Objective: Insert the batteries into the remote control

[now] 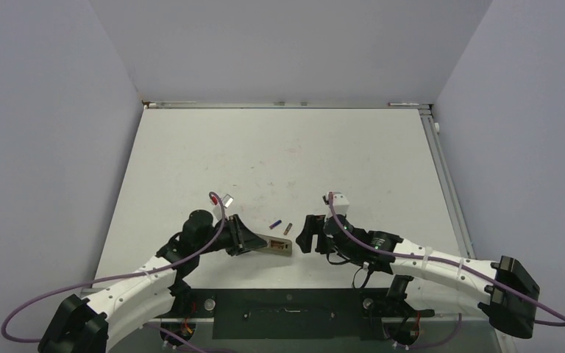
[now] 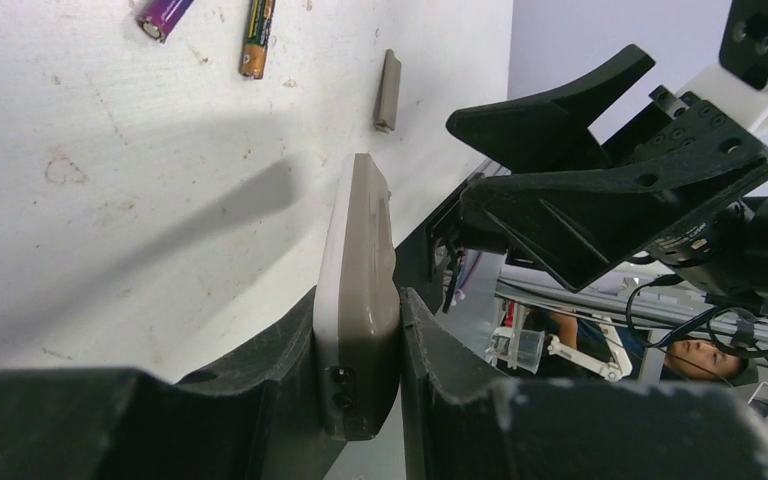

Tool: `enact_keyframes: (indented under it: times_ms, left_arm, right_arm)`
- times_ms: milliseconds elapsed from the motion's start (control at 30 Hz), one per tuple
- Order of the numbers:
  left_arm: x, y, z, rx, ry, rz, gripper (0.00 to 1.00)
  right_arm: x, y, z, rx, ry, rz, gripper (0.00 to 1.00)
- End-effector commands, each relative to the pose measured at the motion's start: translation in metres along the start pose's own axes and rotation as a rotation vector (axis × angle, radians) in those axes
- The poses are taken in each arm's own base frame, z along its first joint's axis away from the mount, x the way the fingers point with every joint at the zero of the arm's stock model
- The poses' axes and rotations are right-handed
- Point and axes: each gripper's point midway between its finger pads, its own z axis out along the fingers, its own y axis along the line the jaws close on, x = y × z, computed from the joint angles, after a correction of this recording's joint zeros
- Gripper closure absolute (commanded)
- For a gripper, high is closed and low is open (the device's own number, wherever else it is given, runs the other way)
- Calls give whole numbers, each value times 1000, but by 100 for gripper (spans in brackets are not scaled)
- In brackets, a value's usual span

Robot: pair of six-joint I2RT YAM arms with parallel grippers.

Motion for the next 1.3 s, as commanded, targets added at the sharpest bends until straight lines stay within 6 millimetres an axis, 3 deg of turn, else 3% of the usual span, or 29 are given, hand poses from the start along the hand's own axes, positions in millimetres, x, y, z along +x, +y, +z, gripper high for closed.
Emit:
enact_keyframes:
  times_ms: [0,267,1267]
  left_arm:
    - [-12,-36,1,151,-45,1,100]
    - [-16,-30,10,144,-80,-55,100]
    - [6,-5,53,73,-85,-128,97]
  right_arm:
    - [-18,0,-10,16,-56,-13,28]
    - [-16,-2,-13,11,-55,-10,28]
    - [-13,-6,-19,-6,-72,14,27]
